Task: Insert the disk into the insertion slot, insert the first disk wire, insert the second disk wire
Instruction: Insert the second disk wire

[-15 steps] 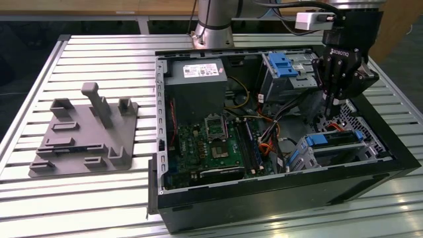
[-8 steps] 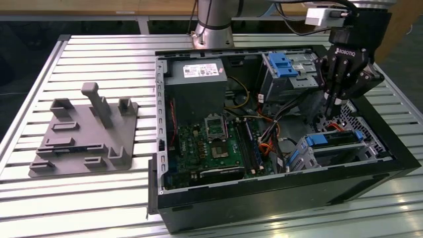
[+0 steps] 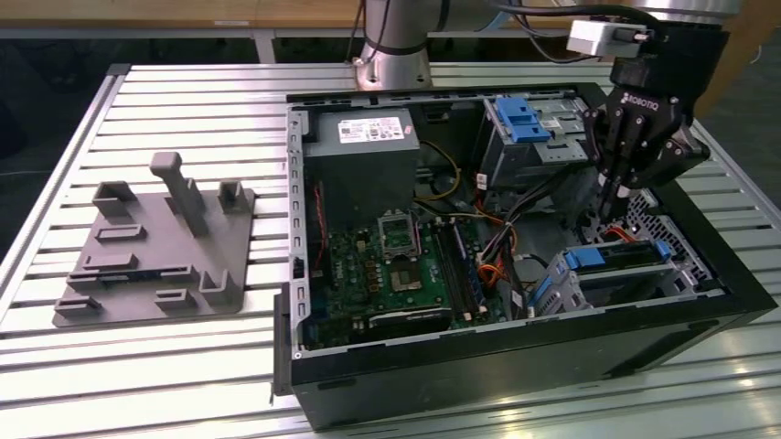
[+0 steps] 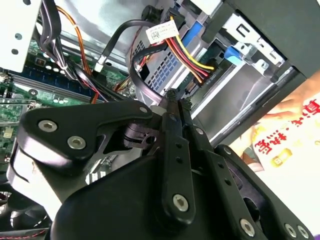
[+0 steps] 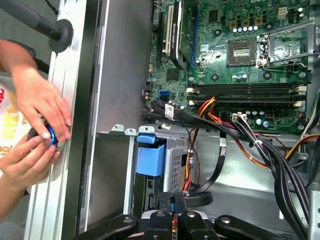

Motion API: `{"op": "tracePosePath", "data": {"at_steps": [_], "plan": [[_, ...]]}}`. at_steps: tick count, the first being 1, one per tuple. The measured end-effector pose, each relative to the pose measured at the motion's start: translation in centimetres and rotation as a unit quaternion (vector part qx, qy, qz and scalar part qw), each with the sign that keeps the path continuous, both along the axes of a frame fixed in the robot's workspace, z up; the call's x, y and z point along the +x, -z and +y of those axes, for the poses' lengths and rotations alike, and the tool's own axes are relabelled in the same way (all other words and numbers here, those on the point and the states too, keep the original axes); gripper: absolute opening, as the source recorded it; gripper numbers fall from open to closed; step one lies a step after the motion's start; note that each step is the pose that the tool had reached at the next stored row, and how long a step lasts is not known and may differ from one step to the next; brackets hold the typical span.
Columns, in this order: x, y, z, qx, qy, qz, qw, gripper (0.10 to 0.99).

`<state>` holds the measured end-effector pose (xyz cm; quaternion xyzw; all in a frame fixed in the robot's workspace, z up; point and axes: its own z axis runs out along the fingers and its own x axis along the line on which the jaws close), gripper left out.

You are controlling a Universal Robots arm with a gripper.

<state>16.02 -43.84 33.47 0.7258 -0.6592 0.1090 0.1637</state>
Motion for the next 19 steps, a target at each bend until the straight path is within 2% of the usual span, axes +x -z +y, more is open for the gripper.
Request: {"op": "tracePosePath", "data": {"at_steps": [5,6,7,10,14,16,19], "plan": [[0.0,0.0,-1.12,0.003,0.0,-0.0005,1.0,0.145],[0.0,0.0,-1.27,0.0059,0.0,-0.0008,1.0,0.145],[0.0,0.0,-1.36,0.0123,0.0,-0.0013,0.9999,0.145],[0.0,0.0,-1.53,0.0395,0.0,-0.0036,0.9992,0.145],[0.0,0.0,-1.79,0.0747,0.0,-0.0063,0.9972,0.145],[0.01,0.0,-2.06,0.0813,0.0,-0.0064,0.9967,0.145],[0.0,-0.02,-2.49,0.0847,0.0,-0.0064,0.9964,0.145]]}}
